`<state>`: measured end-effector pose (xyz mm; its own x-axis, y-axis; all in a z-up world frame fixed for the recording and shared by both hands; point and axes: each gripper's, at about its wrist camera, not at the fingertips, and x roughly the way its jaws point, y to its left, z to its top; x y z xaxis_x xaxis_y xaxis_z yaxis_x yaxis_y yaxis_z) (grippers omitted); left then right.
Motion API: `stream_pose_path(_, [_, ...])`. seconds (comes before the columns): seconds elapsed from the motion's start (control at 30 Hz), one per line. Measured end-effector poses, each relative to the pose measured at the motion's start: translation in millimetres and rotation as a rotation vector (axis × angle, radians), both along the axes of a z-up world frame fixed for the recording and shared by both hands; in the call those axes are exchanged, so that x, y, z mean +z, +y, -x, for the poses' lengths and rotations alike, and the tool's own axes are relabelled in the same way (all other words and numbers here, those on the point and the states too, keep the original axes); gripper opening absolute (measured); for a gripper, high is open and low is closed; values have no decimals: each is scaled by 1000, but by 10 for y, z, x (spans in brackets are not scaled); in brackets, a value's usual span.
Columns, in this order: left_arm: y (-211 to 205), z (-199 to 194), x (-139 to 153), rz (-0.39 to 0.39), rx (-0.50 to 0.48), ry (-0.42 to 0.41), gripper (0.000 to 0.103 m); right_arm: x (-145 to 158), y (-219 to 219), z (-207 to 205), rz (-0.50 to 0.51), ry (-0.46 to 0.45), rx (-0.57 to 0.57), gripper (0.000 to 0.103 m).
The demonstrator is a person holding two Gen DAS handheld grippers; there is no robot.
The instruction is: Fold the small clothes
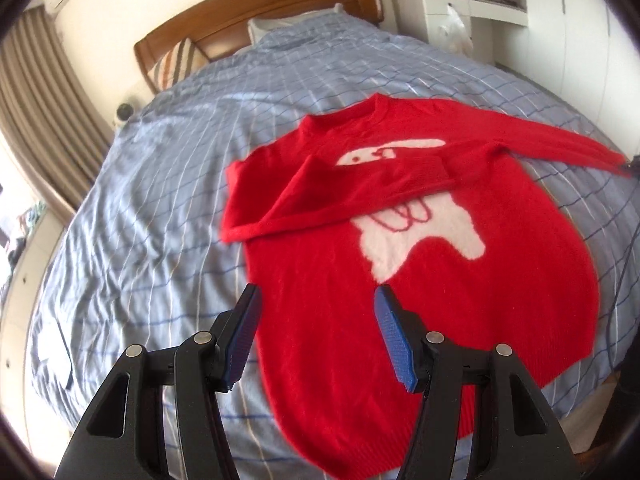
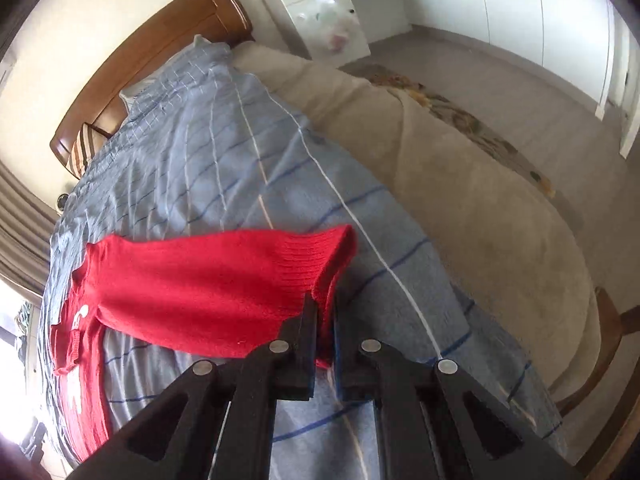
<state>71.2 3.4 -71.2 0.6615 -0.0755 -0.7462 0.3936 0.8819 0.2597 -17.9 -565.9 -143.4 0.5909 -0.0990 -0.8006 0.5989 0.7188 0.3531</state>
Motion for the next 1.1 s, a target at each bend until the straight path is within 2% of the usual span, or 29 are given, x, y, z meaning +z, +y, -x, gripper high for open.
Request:
stream_pose_path(0.1, [-208, -157, -67, -53, -89, -2, 61, -37, 102, 9, 63, 1, 22, 6])
stream_pose_path(0.17, [-379, -238, -71, -97, -159, -28, 61, 13, 165, 41, 75, -13, 38, 21])
stream_pose_path(0.2, [-474, -279, -64, -109, -198, -46, 65, 39, 194, 88, 85, -21, 47, 36])
stream_pose_path(0.23, [-573, -325, -66, -119, -239, -59, 68, 94, 252, 137, 112, -30, 47, 45])
stream_pose_path(0.27, [-678, -378, -85, -132, -279, -65, 72, 157, 322, 195, 148, -36, 43, 46])
stream_pose_path(0.33, [-908, -510, -200, -185, -349, -61, 72, 257, 469, 329, 192, -59, 43, 49])
stream_pose_path(0.47, [-1276, -789, -599, -291, -467, 12, 72, 315, 779, 581, 188, -116, 51, 51])
stream_pose_path(0.53, [-1368, -904, -711, -302, -477, 22, 72, 312, 974, 658, 185, -133, 72, 52])
stream_pose_path(0.57, [-1381, -963, -714, -273, -476, 36, 55, 304, 1084, 690, 185, -140, 90, 52])
stream_pose_path(0.6, [-1384, -1019, -696, -228, -466, 72, 11, 299, 1196, 704, 190, -146, 107, 52])
stream_pose_path(0.63, [-1357, -1088, -662, -181, -435, 111, 9, 291, 1311, 709, 195, -150, 126, 52])
stream_pose_path(0.77, [-897, -1213, -233, 27, -262, 40, 6, 284, 1743, 655, 213, -177, 207, 52])
stream_pose_path(0.83, [-411, -1332, 7, 111, -116, -8, 6, 266, 1917, 591, 217, -188, 243, 52])
stream_pose_path(0.9, [212, -1466, 169, 165, 76, -54, 6, 236, 2065, 513, 220, -196, 278, 52])
stream_pose_path(1.0, [1251, -1584, 201, 156, 389, -106, 6, 175, 2261, 401, 234, -193, 320, 52])
stream_pose_path(1.1, [2134, -1573, 44, 104, 652, -113, 6, 114, 2389, 330, 225, -194, 340, 52])
